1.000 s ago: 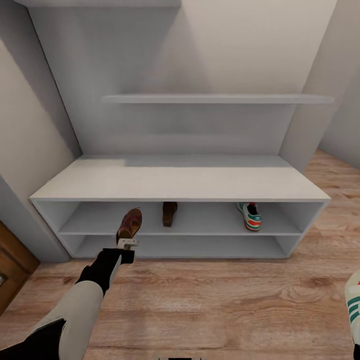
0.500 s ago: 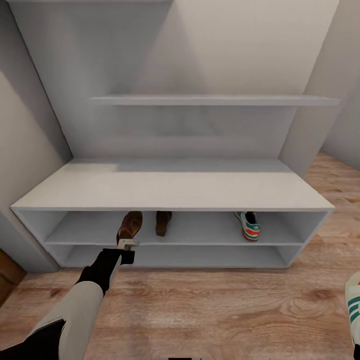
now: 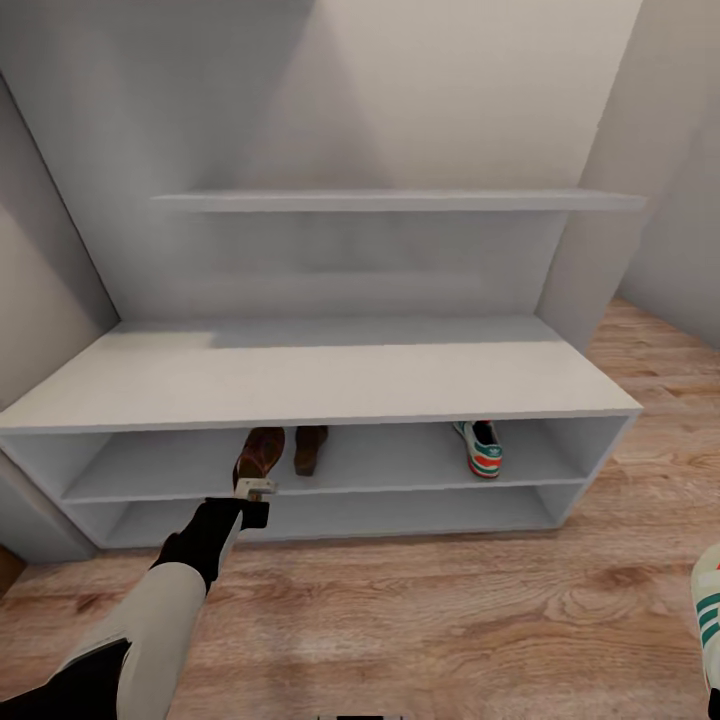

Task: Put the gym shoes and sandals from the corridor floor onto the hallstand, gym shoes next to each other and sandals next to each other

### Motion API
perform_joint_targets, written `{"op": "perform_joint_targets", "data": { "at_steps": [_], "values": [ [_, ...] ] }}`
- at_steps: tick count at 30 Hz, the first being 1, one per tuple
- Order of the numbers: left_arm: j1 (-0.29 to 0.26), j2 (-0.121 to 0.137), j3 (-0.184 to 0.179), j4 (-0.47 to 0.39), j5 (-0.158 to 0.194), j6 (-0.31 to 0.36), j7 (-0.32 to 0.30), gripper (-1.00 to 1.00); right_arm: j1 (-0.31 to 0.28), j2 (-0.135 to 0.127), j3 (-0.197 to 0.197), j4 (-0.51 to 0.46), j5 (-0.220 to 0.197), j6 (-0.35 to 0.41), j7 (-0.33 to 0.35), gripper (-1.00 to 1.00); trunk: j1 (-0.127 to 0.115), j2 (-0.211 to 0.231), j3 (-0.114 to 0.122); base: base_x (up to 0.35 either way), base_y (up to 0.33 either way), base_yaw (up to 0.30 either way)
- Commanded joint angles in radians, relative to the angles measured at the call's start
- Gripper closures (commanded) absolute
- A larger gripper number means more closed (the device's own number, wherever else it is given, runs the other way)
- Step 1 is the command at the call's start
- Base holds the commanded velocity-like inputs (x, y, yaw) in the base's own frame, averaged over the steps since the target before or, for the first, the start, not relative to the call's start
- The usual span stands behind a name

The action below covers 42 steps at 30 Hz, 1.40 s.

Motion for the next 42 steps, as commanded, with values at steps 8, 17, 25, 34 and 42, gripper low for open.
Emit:
{"op": "perform_joint_targets", "data": {
  "at_steps": [8, 17, 25, 34, 42],
  "values": [
    [0.0, 0.003, 0.008, -0.004, -0.014, 0.005, -0.012, 1.0, 0.0, 0.0, 0.001, 0.001, -0.009, -0.004, -0.002, 1.0, 0.0, 0.0, -0.001, 0.16, 0.0, -0.009],
    [0.0, 0.001, 0.008, -0.003, -0.014, 0.005, -0.012, 1.0, 0.0, 0.0, 0.001, 0.001, -0.009, -0.004, -0.002, 1.0, 0.0, 0.0, -0.001, 0.091, -0.026, 0.0],
    [0.0, 0.001, 0.008, -0.003, -0.013, 0.005, -0.012, 1.0, 0.0, 0.0, 0.001, 0.001, -0.009, -0.004, -0.002, 1.0, 0.0, 0.0, -0.001, 0.071, -0.027, 0.0],
    [0.0, 0.002, 0.008, -0.003, -0.013, 0.006, -0.012, 1.0, 0.0, 0.0, 0.001, 0.001, -0.009, -0.004, -0.002, 1.0, 0.0, 0.0, -0.001, 0.151, 0.0, 0.0],
    [0.0, 0.002, 0.008, -0.003, -0.013, 0.006, -0.013, 1.0, 0.0, 0.0, 0.001, 0.001, -0.009, -0.004, -0.002, 1.0, 0.0, 0.0, -0.001, 0.098, 0.0, 0.0]
  ]
}}
